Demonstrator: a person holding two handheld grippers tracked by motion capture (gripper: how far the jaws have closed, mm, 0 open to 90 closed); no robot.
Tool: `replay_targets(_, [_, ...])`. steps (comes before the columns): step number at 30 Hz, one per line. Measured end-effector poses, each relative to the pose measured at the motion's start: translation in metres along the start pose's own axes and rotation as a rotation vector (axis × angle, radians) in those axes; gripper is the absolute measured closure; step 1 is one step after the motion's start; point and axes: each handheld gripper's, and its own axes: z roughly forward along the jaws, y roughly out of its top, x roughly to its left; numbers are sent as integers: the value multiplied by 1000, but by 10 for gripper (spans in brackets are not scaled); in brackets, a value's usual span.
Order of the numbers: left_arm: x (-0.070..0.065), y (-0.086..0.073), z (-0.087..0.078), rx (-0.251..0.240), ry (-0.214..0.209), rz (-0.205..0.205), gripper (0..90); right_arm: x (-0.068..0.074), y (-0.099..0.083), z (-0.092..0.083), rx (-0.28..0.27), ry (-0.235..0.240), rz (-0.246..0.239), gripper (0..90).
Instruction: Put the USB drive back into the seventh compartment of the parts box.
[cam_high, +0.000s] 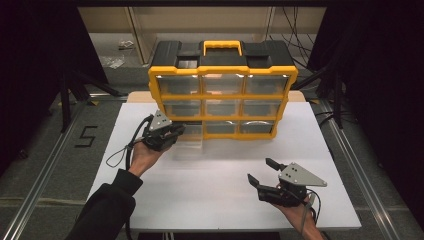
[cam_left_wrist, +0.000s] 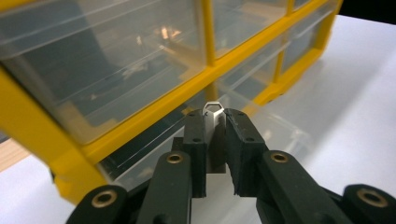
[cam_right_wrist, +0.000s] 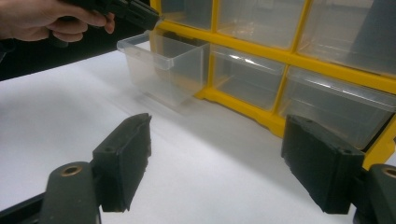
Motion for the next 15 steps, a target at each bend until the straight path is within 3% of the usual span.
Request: replay_targets(15, [5,-4,1,29,45,3,783,0,0,0,-2,1,-1,252])
